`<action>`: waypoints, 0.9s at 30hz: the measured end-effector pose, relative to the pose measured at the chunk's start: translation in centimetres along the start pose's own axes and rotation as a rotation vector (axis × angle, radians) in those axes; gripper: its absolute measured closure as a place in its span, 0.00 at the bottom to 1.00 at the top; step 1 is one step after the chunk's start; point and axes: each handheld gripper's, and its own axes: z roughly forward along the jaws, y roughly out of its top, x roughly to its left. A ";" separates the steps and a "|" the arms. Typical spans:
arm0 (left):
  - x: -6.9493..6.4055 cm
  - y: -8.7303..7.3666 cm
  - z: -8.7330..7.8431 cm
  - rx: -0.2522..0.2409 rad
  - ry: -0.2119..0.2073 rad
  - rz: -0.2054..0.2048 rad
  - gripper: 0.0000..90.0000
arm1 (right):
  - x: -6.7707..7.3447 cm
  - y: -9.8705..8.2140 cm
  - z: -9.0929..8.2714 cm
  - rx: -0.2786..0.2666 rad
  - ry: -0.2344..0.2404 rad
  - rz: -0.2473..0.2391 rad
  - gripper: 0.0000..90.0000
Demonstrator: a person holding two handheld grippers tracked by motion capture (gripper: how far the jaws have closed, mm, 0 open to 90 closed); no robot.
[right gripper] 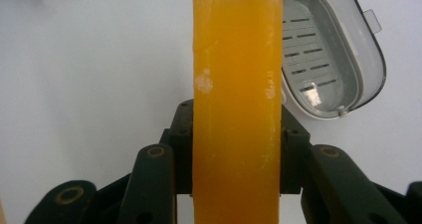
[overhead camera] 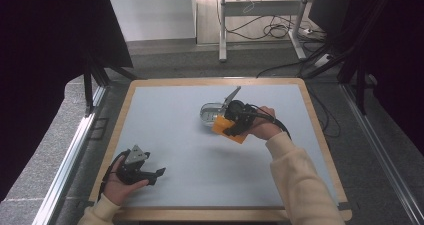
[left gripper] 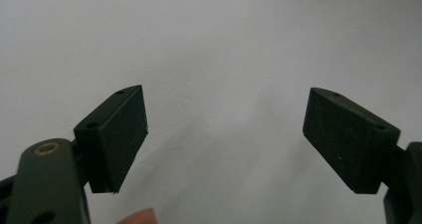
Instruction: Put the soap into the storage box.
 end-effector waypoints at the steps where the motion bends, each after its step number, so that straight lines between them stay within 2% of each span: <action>1: 0.0 0.0 0.0 -0.001 0.000 -0.001 0.20 | -0.1 0.1 0.0 0.001 -0.002 0.001 0.69; 8: 0.0 0.0 -0.1 -0.003 0.000 -0.003 0.20 | -0.9 0.7 0.1 0.016 -0.011 -0.020 0.69; 14: 0.1 0.0 -0.1 -0.002 0.000 -0.002 0.20 | -1.8 1.2 0.1 0.022 -0.016 -0.017 0.69; 27: 0.2 0.0 -0.1 -0.004 0.000 -0.006 0.20 | -3.4 2.4 0.6 0.024 0.015 -0.030 0.69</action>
